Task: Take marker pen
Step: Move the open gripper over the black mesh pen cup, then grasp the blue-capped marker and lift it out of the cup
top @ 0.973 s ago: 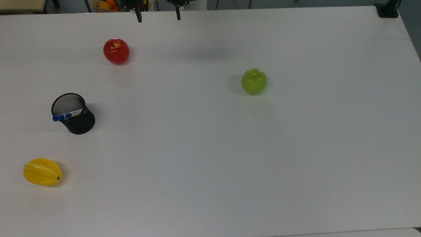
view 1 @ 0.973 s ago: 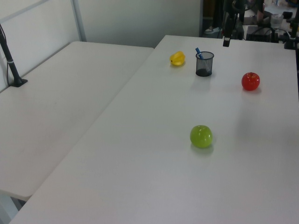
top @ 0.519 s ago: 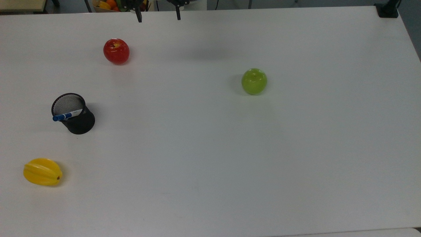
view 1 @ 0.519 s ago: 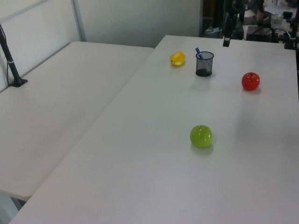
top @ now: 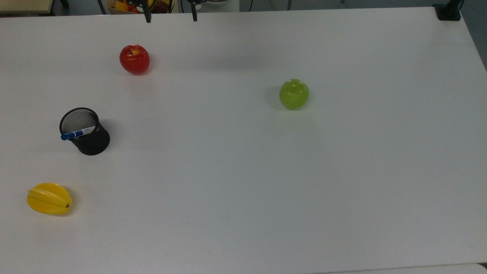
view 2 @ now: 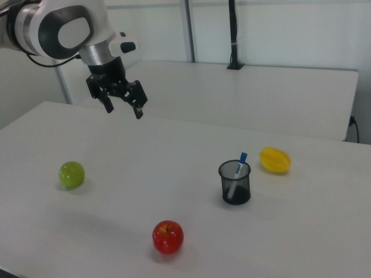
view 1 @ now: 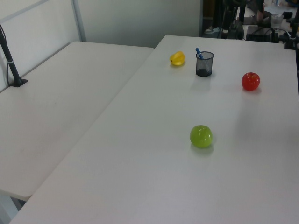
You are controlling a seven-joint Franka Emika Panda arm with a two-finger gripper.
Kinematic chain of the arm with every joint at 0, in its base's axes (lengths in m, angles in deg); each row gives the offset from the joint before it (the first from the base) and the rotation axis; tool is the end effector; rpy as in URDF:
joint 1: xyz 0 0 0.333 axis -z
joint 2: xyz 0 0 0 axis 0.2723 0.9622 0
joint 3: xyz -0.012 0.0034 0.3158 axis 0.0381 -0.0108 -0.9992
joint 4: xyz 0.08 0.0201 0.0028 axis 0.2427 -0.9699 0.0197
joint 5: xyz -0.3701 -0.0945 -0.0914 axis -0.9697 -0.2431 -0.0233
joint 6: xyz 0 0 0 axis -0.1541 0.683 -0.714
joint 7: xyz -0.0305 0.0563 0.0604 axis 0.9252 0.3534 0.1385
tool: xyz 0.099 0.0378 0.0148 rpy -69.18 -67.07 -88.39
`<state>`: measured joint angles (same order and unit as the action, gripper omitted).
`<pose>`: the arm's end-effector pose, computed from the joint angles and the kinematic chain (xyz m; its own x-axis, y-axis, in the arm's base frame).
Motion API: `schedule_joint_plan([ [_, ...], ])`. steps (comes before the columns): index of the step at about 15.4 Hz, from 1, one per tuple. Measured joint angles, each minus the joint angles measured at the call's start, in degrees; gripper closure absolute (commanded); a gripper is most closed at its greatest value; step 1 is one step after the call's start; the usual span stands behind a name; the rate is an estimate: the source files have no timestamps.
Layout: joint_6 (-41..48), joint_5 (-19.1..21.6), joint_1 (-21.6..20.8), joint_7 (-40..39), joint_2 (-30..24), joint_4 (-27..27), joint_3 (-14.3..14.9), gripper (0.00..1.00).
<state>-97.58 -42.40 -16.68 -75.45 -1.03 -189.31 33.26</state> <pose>0.5607 -0.0227 0.6014 0.9795 0.0809 0.1843 0.0849 -0.9963 -0.0142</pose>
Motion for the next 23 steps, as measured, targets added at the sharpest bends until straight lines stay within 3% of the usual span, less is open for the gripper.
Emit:
schedule_joint_plan([
  [4, -9.4, 0.0, 3.2, 0.0, 1.5, 0.2, 2.0, 0.0],
  [9, -24.1, 0.0, 5.0, -0.3, 7.6, 0.3, 5.7, 0.0],
  [19, -44.6, -2.4, 9.1, -0.6, 21.1, 0.4, 5.9, 0.0],
  [23, -51.5, -2.4, 9.9, -0.6, 25.9, 0.4, 5.9, 0.15],
])
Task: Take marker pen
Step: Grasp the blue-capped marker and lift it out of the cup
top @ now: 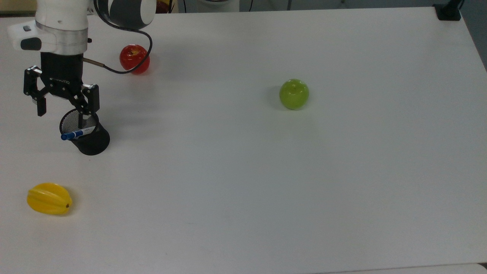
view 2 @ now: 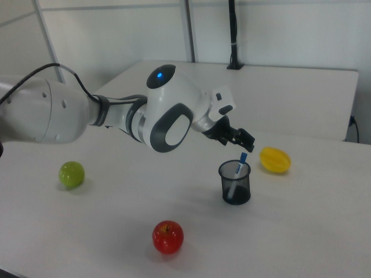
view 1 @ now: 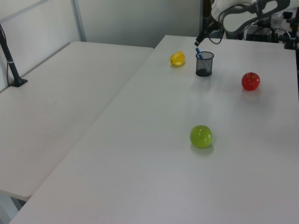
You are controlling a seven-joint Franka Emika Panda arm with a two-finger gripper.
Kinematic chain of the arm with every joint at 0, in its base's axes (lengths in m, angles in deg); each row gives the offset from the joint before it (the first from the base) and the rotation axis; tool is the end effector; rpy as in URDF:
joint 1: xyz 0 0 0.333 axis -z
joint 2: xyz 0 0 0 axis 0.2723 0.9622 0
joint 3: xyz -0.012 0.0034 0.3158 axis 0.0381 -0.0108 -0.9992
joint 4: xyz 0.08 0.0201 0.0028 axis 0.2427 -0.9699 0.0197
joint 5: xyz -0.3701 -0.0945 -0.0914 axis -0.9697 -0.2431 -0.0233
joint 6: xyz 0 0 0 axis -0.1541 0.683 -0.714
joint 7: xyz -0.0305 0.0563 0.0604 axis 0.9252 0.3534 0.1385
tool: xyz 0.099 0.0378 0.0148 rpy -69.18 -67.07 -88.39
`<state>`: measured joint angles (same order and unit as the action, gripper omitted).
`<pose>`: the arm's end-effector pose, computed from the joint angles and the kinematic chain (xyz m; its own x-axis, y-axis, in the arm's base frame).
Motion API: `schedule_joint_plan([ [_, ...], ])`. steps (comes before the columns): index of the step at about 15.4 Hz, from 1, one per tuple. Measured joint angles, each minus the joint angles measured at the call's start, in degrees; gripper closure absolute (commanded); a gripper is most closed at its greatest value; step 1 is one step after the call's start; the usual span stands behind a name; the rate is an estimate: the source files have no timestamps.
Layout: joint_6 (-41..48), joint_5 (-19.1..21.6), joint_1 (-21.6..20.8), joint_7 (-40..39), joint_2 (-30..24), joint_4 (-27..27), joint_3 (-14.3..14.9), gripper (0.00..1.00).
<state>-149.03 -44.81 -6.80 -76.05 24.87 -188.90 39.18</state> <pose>0.6697 -0.2061 0.4278 0.8127 -0.0614 0.5794 -0.1826 -0.9712 0.1532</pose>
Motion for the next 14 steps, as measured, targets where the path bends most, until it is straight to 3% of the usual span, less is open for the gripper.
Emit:
schedule_joint_plan([
  [5, -4.9, 0.0, 0.3, 0.0, 3.7, 0.1, 0.0, 0.34],
  [12, -5.3, 0.0, 0.5, 0.0, 5.7, 1.8, 0.0, 0.86],
  [14, -5.3, 0.0, 0.6, 0.0, 5.8, 1.9, 0.0, 0.95],
])
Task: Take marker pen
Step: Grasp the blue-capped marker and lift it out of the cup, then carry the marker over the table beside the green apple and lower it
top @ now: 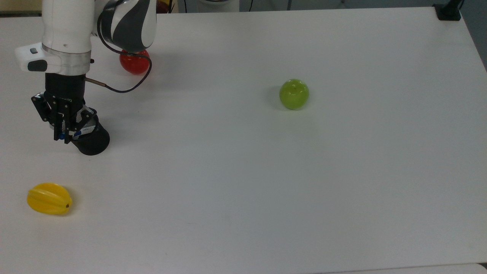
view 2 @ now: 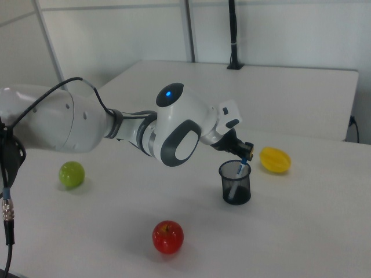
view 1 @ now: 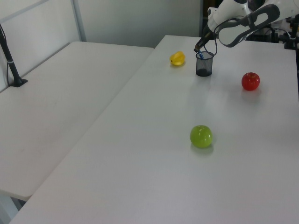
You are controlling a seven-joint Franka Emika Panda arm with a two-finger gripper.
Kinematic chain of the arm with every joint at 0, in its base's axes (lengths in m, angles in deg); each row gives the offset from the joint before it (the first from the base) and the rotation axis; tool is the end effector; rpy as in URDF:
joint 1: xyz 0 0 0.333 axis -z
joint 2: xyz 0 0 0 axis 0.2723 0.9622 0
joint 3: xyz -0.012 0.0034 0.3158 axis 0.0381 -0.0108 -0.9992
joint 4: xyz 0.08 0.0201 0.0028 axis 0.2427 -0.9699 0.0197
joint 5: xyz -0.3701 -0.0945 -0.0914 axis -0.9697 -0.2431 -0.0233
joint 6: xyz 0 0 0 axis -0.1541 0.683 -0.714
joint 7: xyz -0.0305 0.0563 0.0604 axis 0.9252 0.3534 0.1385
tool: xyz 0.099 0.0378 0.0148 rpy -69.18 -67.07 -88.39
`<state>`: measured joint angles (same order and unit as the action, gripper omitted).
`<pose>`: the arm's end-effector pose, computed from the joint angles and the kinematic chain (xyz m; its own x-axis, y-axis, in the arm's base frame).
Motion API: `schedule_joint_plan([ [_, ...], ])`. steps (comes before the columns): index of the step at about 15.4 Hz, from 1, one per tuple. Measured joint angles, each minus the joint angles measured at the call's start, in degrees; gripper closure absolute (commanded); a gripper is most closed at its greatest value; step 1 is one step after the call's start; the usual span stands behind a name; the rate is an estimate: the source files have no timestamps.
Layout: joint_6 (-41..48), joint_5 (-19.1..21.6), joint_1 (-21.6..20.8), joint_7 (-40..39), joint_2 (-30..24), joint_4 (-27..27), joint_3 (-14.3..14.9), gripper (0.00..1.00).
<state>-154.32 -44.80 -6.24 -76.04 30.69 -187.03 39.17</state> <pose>0.6840 -0.2145 0.3851 0.8017 -0.0497 0.5957 -0.1863 -0.9677 0.1700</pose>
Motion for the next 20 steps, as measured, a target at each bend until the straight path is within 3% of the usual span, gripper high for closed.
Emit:
schedule_joint_plan([
  [9, -0.1, 0.0, 0.2, 0.1, -1.1, 1.8, 0.0, 0.98],
  [16, 0.6, 1.5, 0.1, 0.1, -11.6, 2.0, -0.3, 0.98],
  [20, 9.9, 1.7, -1.4, 0.1, -17.3, 1.3, -0.9, 0.98],
])
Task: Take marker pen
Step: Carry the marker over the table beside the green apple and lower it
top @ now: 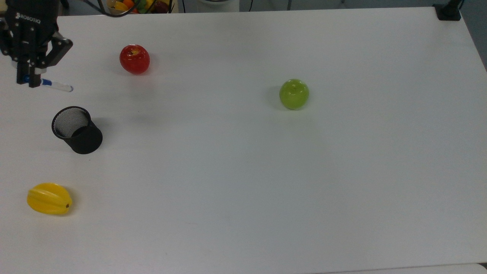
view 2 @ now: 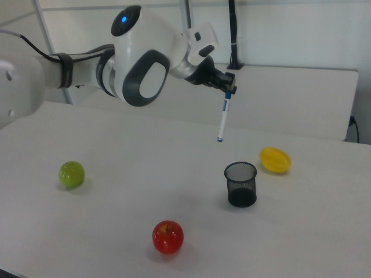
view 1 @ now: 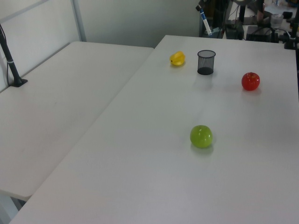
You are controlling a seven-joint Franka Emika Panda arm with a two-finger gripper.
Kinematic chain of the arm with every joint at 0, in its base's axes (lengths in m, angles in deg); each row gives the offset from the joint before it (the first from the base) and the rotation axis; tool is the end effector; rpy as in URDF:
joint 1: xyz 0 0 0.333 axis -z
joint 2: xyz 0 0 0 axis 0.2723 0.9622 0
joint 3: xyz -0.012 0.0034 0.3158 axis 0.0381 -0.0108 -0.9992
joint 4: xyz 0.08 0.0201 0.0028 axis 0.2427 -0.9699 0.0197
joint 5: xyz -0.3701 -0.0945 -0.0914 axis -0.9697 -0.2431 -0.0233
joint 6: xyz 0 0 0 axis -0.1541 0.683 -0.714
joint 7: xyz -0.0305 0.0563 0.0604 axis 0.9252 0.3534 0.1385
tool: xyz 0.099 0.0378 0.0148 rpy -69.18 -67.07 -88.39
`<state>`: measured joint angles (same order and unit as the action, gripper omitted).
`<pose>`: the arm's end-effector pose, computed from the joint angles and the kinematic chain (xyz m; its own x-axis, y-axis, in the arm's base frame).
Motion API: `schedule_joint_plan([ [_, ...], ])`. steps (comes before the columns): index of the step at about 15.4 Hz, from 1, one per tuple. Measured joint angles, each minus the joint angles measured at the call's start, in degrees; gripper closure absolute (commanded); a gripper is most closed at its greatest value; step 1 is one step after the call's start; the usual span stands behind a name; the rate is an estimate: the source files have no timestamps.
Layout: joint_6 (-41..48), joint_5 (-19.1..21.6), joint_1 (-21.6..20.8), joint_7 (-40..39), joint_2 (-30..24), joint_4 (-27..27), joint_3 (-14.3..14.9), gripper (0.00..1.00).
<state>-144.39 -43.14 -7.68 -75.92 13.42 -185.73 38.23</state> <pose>0.6456 -0.1826 0.5813 0.6950 -0.0548 0.7169 -0.1903 -0.9756 0.1099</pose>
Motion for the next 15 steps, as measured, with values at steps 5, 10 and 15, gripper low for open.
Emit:
schedule_joint_plan([
  [5, 18.9, 0.1, -5.5, 0.1, -5.2, -0.6, -0.5, 0.98],
  [10, 30.7, 0.1, -11.0, 0.1, -5.6, -2.8, -0.8, 0.97],
  [15, 31.4, 0.1, -14.7, 0.1, -2.4, -7.0, -1.4, 0.97],
])
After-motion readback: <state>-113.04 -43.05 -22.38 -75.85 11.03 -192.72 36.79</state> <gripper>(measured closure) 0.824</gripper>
